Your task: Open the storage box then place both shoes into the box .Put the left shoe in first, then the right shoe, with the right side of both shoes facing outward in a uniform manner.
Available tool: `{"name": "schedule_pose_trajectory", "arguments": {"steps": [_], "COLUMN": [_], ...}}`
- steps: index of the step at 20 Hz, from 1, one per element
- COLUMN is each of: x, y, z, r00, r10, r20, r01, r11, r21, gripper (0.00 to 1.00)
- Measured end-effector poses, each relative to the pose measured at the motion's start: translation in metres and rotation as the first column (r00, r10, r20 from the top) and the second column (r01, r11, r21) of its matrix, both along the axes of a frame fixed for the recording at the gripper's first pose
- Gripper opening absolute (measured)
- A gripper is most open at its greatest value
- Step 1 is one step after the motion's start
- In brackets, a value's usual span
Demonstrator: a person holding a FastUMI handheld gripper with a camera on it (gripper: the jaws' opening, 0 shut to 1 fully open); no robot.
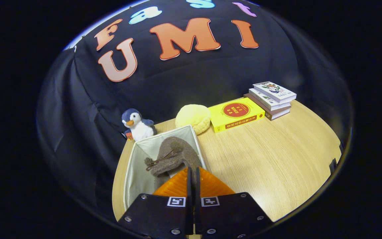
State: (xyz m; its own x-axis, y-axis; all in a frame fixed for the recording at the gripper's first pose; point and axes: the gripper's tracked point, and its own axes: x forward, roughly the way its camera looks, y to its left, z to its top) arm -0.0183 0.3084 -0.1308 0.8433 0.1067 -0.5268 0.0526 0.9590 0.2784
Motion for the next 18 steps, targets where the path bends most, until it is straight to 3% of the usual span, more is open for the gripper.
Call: {"name": "schedule_pose_trajectory", "arguments": {"steps": [1,2,5,10,14,18], "x": [0.000,0.001,0.003,-0.003,-0.013,-0.027], "y": [0.002,0.000,-0.020,-0.050,-0.073,-0.080], "z": [0.003,0.010,0.032,0.078,0.120,0.161], "r00": [1.000,1.000,0.997,0.987,0.970,0.944], "r10": [0.003,-0.002,-0.014,-0.026,-0.031,0.014], "r20": [0.008,0.026,0.076,0.160,0.242,0.329], "r01": [-0.003,0.001,0.018,0.045,0.076,0.064], "r11": [1.000,1.000,0.998,0.992,0.981,0.973], "r21": [0.017,0.016,-0.053,-0.114,-0.180,-0.223], "gripper": [0.03,0.11,0.23,0.70,0.95,0.98]}}
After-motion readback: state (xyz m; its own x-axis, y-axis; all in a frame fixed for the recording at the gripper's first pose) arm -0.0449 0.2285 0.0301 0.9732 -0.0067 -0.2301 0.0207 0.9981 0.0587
